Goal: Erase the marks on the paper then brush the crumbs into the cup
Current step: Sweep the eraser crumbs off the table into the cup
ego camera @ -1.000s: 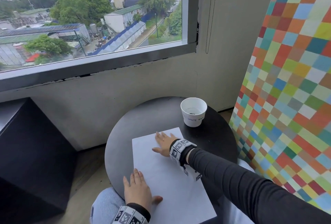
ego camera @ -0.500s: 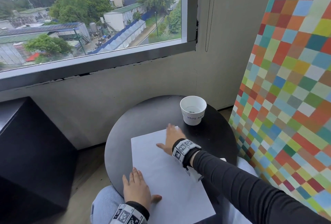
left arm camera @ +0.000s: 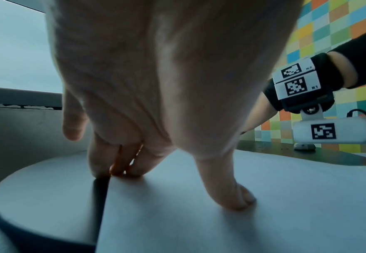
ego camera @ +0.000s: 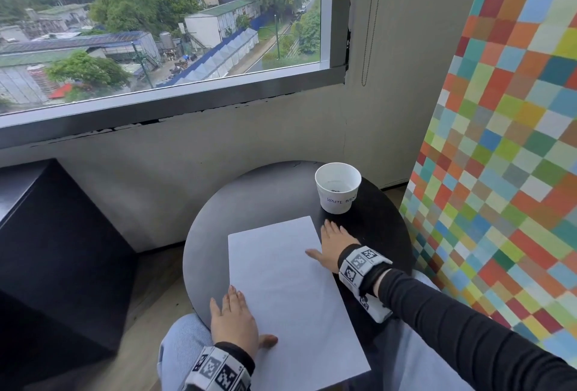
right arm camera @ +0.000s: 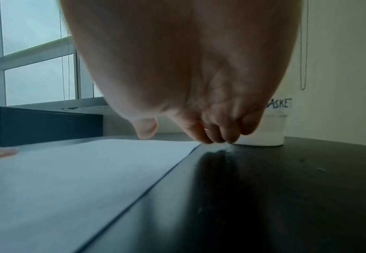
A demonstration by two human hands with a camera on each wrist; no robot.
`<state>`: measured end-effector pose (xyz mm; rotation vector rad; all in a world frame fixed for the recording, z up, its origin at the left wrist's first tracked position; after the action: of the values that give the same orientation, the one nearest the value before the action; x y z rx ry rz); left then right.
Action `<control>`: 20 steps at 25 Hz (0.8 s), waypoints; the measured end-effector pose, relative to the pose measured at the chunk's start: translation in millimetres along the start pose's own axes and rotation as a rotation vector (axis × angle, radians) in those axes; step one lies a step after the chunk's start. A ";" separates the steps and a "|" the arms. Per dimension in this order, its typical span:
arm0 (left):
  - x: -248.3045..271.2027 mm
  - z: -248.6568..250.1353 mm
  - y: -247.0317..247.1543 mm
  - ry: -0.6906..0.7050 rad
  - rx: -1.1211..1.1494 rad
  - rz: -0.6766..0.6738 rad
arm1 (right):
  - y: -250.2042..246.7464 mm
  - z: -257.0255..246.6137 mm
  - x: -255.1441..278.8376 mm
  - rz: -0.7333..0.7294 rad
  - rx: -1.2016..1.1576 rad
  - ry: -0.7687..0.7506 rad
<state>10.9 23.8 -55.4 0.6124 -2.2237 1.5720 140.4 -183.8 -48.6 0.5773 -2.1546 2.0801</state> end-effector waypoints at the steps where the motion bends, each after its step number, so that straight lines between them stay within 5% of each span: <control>1: -0.1 -0.1 -0.1 0.004 0.000 -0.005 | -8.7 6.0 0.7 0.030 -0.029 0.021; 7: 4.8 -17.1 -10.0 0.068 0.033 -0.010 | -46.1 61.9 42.2 0.128 -0.127 0.138; 15: -20.6 47.0 -139.3 0.421 0.211 0.529 | -2.1 97.0 98.0 0.055 -0.340 0.109; 20: -67.4 75.9 -140.6 0.391 0.209 0.359 | 1.6 113.0 92.3 0.082 -0.335 0.136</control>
<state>140.2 -79.1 -2.9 -0.0574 -1.9590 1.9186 76.4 -313.4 -28.0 0.3058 -2.4043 1.6788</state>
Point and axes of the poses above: each hand's wrist, its own x-axis away from the middle knuckle, its own y-axis out of the palm, z = x × y, the point moved 9 cm from there along -x, towards the middle knuckle, and after that the axes turned 3 degrees about z, right-handed, at the moved point
